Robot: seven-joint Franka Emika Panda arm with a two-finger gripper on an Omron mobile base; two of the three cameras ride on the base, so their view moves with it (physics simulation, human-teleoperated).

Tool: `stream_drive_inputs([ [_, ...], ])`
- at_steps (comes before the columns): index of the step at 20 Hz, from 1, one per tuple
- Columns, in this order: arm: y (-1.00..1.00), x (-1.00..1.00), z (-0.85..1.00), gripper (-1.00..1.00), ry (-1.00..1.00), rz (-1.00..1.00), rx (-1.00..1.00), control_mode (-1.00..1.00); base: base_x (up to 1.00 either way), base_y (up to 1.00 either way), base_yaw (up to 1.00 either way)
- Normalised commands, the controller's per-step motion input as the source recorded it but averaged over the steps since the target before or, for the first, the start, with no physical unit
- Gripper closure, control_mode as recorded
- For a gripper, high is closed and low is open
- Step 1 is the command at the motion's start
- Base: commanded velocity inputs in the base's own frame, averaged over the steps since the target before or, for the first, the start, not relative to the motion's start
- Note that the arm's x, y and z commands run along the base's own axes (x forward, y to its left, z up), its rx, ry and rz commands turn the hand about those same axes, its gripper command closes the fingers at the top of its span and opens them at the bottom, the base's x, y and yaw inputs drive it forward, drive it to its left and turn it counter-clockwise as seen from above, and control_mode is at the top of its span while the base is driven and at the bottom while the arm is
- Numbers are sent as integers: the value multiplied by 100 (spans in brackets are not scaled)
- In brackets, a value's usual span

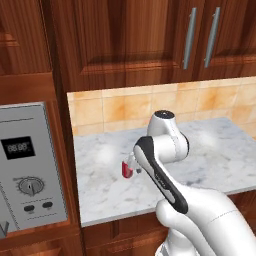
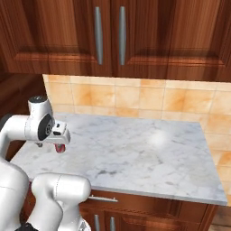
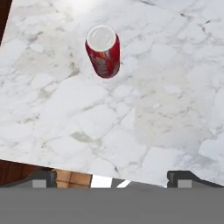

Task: Four empty soda cans are scattered around the kitchen. Gather all the cans and cluster them next to the stove for recycling.

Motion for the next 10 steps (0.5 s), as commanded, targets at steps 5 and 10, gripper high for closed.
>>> stream_drive_inputs([
  [5, 24, 37, 7, -100, 23, 2, 0, -100, 0, 0, 0],
  [10, 16, 69, -13, -100, 4, 0, 0, -100, 0, 0, 0],
])
